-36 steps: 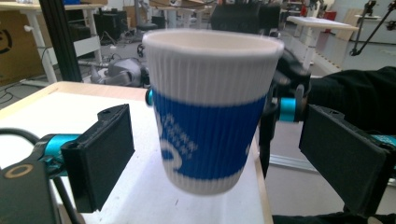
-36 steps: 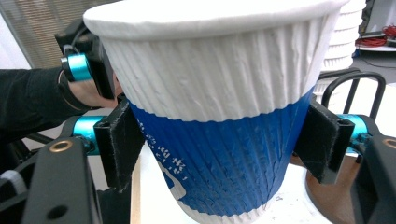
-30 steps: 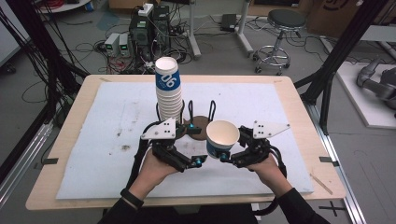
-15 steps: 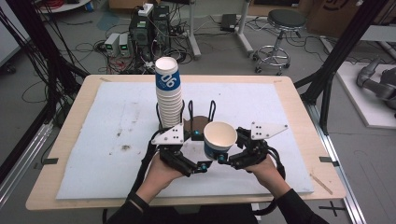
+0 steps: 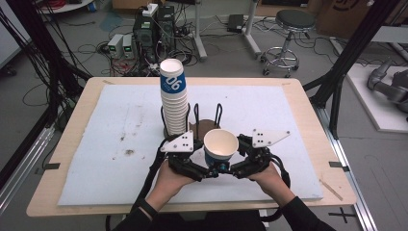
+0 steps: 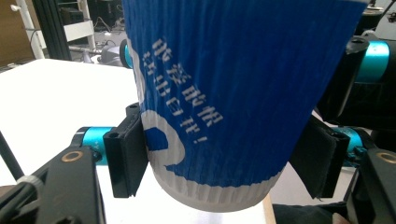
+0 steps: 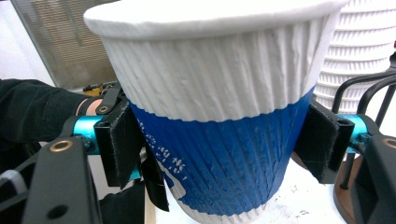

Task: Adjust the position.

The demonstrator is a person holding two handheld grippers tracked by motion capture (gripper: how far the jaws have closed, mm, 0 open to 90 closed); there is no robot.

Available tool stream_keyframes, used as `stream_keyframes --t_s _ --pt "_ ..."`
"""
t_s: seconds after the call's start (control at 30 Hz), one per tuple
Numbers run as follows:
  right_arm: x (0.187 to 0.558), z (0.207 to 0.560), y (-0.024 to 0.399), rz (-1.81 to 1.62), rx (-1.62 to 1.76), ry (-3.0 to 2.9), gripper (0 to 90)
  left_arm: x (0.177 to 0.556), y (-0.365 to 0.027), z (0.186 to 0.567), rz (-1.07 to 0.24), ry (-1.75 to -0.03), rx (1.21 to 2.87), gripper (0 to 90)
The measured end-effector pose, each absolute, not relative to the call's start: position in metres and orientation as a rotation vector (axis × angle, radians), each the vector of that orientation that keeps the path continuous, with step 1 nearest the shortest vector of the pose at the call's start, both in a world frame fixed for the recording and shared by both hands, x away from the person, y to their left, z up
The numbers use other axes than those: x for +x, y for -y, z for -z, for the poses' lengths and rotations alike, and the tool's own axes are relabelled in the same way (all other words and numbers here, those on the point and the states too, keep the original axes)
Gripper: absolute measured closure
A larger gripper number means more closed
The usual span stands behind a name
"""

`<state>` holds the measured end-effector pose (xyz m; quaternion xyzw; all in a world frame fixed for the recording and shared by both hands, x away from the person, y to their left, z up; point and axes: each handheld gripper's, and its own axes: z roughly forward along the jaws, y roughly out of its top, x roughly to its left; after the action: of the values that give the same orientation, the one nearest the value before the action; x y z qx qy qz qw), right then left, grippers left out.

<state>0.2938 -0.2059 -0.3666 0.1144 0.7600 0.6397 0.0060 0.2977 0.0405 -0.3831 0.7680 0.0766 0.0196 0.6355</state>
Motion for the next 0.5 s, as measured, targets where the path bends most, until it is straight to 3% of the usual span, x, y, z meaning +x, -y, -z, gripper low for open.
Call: stream_keyframes --t_s 0.27,0.5 --pt "0.2937 0.3632 0.2061 -1.993 0.372 -2.370 19.2 0.2987 -0.0413 0.3850 -0.046 -0.176 1.760 28.9" --pt "0.2917 0.3572 0.2093 -2.021 0.358 -2.312 21.2 0.3002 -0.0401 0.3879 -0.023 -0.175 1.759 28.9"
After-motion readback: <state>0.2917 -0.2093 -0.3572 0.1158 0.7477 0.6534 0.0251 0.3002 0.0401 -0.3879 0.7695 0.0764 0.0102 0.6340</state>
